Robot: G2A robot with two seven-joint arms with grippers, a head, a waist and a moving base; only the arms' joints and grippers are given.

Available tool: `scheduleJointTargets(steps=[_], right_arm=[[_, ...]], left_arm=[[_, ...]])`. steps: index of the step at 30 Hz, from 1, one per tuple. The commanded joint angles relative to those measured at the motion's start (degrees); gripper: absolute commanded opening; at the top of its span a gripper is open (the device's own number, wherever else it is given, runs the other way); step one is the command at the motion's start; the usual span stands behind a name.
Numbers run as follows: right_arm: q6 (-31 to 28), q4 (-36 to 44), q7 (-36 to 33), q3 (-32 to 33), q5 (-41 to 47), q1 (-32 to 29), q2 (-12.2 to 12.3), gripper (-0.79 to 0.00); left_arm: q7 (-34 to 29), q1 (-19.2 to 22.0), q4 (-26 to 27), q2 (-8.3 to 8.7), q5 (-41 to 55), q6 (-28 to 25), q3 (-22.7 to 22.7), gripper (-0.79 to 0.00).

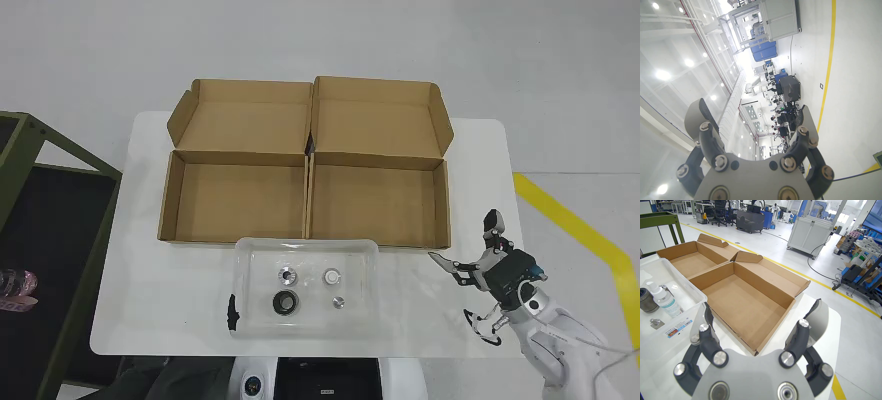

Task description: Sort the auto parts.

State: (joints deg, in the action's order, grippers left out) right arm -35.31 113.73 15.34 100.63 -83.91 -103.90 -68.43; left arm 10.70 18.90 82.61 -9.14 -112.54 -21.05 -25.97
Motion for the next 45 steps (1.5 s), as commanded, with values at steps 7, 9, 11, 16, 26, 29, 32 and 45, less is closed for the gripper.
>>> scheduleJointTargets(steps=[7,9,11,16,26,29,32,45], right_arm=[[0.0,0.0,0.0,0.0,0.0,0.0,0.0,0.000],[0.0,0.0,0.0,0.0,0.0,0.0,0.0,-0.001],[0.0,0.0,0.0,0.0,0.0,0.0,0.0,0.000],[0.0,0.0,0.0,0.0,0.0,0.0,0.0,-0.001],[-0.8,0.5,-2.3,-1.2,-0.5,0.9,0.1,0.000],[-2.5,0.8,-4.7,-2.2,-0.9,2.4,0.4,0.000],[-4.6,1.1,-7.0,-3.6,-0.5,4.1,0.5,0.000],[-14.7,1.6,-21.6,-13.6,3.3,13.0,1.2,0.000]], left_arm=[[0.0,0.0,0.0,0.00,0.0,0.0,0.0,-0.001],[0.0,0.0,0.0,0.00,0.0,0.0,0.0,-0.001],[0.0,0.0,0.0,0.00,0.0,0.0,0.0,0.000],[0.0,0.0,0.0,0.00,0.0,0.0,0.0,-0.001],[0.0,0.0,0.0,0.00,0.0,0.0,0.0,0.000],[0.0,0.0,0.0,0.00,0.0,0.0,0.0,0.000],[0.0,0.0,0.0,0.00,0.0,0.0,0.0,0.000],[0.0,0.0,0.0,0.00,0.0,0.0,0.0,0.000]])
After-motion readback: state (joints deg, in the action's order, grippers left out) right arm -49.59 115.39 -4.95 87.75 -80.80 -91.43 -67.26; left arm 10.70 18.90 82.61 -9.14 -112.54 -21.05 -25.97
